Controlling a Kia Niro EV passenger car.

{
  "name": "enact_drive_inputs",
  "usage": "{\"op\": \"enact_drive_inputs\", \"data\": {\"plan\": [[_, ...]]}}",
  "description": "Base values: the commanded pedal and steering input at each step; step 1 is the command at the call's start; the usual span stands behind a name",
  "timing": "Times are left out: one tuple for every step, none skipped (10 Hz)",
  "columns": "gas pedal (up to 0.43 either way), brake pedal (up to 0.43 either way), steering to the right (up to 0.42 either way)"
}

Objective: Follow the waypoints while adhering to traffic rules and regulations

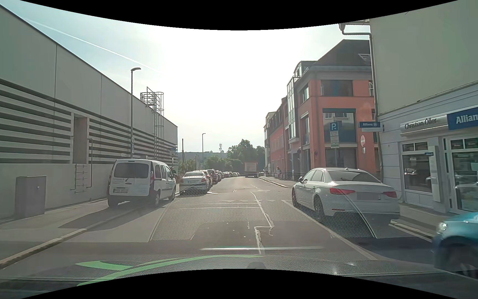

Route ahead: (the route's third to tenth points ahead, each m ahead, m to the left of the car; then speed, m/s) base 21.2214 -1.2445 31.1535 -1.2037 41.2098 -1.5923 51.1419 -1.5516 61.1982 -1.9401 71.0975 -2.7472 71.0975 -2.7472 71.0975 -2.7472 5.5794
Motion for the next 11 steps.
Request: {"op": "enact_drive_inputs", "data": {"plan": [[0.0, 0.165, 0.003], [0.0, 0.177, 0.003], [0.0, 0.183, 0.003], [0.0, 0.183, 0.004], [0.0, 0.195, 0.003], [0.0, 0.201, 0.003], [0.0, 0.207, 0.004], [0.0, 0.213, 0.004], [0.0, 0.213, 0.004], [0.0, 0.213, 0.004], [0.0, 0.207, 0.004]]}}
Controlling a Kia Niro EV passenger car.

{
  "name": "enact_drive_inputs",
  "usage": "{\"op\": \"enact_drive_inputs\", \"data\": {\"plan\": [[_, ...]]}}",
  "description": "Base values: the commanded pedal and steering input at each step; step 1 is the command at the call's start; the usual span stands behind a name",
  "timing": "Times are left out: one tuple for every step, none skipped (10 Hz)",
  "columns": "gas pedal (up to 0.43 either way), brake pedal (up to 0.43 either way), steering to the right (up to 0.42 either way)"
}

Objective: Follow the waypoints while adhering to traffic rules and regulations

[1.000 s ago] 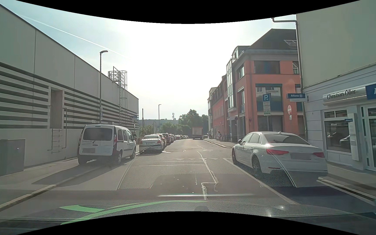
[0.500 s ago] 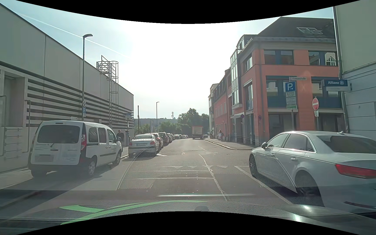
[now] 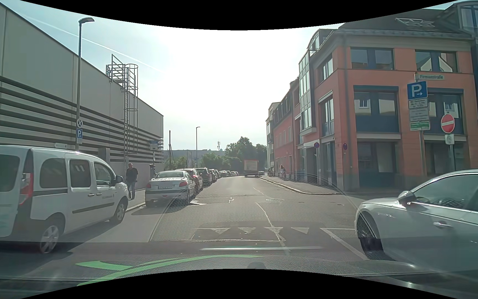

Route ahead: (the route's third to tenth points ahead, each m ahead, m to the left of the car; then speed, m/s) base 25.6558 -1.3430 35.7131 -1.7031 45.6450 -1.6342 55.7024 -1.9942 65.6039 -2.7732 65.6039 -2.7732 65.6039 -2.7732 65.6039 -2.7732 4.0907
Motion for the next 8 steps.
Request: {"op": "enact_drive_inputs", "data": {"plan": [[0.0, 0.207, 0.006], [0.0, 0.201, 0.007], [0.0, 0.201, 0.009], [0.0, 0.201, 0.014], [0.0, 0.189, 0.018], [0.0, 0.183, 0.023], [0.0, 0.183, 0.028], [0.0, 0.177, 0.031]]}}
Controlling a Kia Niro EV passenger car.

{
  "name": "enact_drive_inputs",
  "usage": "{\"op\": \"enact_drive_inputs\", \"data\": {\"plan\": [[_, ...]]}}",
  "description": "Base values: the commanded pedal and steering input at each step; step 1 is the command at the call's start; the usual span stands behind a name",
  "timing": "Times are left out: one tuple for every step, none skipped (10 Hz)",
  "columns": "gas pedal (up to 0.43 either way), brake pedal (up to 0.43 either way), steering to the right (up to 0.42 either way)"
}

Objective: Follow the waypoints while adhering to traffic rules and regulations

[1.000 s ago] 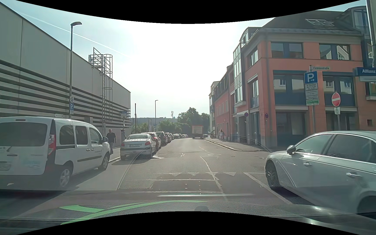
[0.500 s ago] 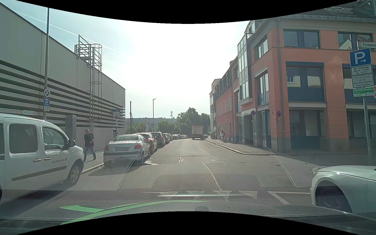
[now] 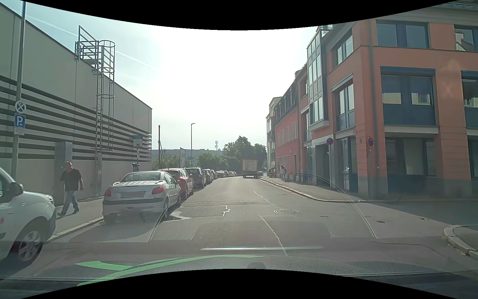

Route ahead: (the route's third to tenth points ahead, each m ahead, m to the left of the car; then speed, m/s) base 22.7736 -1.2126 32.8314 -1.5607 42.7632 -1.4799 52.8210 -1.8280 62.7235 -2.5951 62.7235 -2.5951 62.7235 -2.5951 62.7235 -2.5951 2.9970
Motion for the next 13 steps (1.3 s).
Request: {"op": "enact_drive_inputs", "data": {"plan": [[0.0, 0.14, 0.034], [0.0, 0.0, 0.035], [0.0, 0.0, 0.035], [0.0, 0.0, 0.035], [0.0, 0.0, 0.035], [0.0, 0.0, 0.035], [0.0, 0.0, 0.035], [0.0, 0.0, 0.034], [0.02, 0.0, 0.034], [0.059, 0.0, 0.033], [0.098, 0.0, 0.031], [0.118, 0.0, 0.028], [0.118, 0.0, 0.028]]}}
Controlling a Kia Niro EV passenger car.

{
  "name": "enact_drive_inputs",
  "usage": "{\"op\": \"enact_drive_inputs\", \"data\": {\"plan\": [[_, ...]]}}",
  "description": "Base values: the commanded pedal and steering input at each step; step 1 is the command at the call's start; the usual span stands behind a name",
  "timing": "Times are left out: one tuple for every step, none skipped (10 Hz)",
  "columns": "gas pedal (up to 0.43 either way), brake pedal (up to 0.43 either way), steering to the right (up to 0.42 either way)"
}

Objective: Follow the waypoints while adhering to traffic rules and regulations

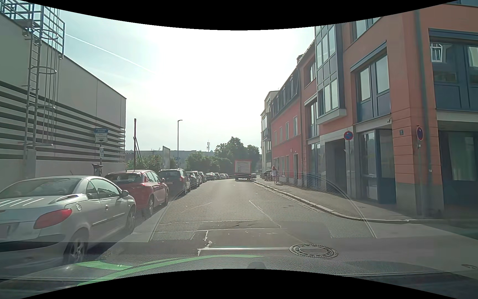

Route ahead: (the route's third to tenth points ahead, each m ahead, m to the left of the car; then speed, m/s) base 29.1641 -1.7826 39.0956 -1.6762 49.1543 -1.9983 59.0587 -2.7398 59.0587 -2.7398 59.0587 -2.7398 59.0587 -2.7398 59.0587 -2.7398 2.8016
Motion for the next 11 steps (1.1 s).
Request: {"op": "enact_drive_inputs", "data": {"plan": [[0.138, 0.0, 0.027], [0.138, 0.0, 0.024], [0.138, 0.0, 0.021], [0.138, 0.0, 0.016], [0.138, 0.0, 0.011], [0.138, 0.0, 0.008], [0.138, 0.0, 0.006], [0.138, 0.0, 0.004], [0.138, 0.0, 0.004], [0.138, 0.0, 0.004], [0.138, 0.0, 0.001]]}}
